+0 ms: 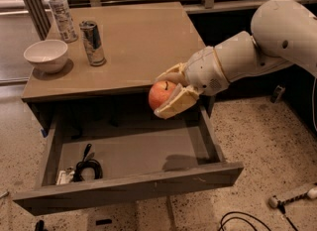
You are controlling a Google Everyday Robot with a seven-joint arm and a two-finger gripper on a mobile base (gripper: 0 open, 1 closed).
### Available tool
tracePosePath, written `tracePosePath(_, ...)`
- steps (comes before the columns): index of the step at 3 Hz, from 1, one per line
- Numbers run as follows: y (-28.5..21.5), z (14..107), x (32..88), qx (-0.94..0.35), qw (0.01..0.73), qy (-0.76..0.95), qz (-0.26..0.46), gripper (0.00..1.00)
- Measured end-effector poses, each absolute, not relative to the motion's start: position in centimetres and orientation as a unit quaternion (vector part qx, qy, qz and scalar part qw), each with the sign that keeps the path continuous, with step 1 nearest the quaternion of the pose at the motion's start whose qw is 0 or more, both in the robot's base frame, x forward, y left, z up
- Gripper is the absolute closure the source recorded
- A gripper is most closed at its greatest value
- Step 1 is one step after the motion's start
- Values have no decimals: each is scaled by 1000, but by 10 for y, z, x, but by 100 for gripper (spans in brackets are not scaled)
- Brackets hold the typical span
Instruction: Place apple into top drawer
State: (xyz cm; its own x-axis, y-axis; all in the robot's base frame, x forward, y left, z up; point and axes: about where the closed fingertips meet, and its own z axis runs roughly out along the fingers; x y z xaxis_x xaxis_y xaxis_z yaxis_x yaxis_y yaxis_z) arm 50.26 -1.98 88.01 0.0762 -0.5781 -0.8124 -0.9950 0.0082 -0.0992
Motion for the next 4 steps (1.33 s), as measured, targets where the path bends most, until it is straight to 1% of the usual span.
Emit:
tracePosePath(1, -18, 845, 498, -650, 357, 605, 291, 100)
tracePosePath(3, -15, 732, 489, -652, 365, 592, 301, 100)
tracePosePath(4, -15, 732, 489, -652, 365, 592, 301, 100)
